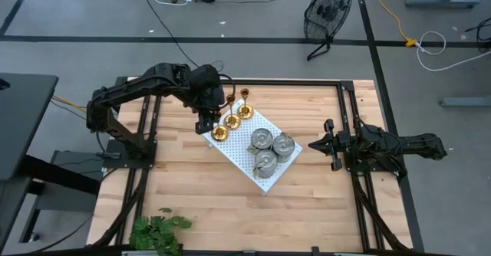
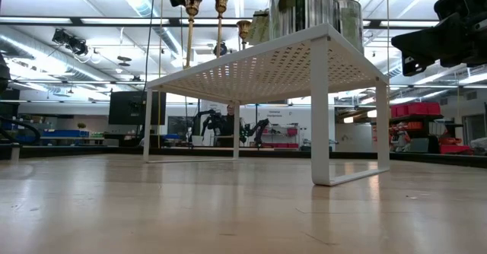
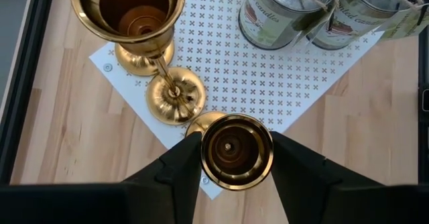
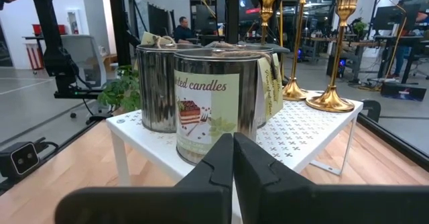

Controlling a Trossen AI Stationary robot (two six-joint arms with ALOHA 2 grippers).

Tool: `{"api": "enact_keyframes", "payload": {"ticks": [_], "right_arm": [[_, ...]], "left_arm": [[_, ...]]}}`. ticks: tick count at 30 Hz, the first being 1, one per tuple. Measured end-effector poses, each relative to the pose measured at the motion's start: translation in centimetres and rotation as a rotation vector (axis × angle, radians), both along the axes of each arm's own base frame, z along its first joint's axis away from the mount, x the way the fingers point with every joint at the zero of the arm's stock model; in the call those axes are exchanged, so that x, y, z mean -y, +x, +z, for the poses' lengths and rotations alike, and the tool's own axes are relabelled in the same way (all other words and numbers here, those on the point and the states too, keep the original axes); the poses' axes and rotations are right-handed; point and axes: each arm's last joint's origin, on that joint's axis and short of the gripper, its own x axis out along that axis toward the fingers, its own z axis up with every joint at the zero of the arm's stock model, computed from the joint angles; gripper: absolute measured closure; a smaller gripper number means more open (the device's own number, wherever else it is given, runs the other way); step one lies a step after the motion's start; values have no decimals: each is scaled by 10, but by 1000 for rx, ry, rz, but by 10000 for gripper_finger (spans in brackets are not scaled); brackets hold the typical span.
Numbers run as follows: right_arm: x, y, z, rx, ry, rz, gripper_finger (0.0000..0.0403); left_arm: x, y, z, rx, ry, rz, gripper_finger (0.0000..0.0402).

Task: Pick & Place candle stick holders
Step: Put the gold candle holder on the shelf align with the other gold metal candle holder, then return to Home Position

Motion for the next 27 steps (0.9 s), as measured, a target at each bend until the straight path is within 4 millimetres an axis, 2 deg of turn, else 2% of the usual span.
{"api": "enact_keyframes", "payload": {"ticks": [3,14,27], "right_arm": [[0,0,0,0,0,0,387],[0,0,0,0,0,0,387],[0,0,0,1,0,0,387]], "left_arm": [[0,0,-1,-10,-14,-2,218],[0,1,-2,-8,-17,1,134],[0,1,-1,-4,-19,0,127]]}}
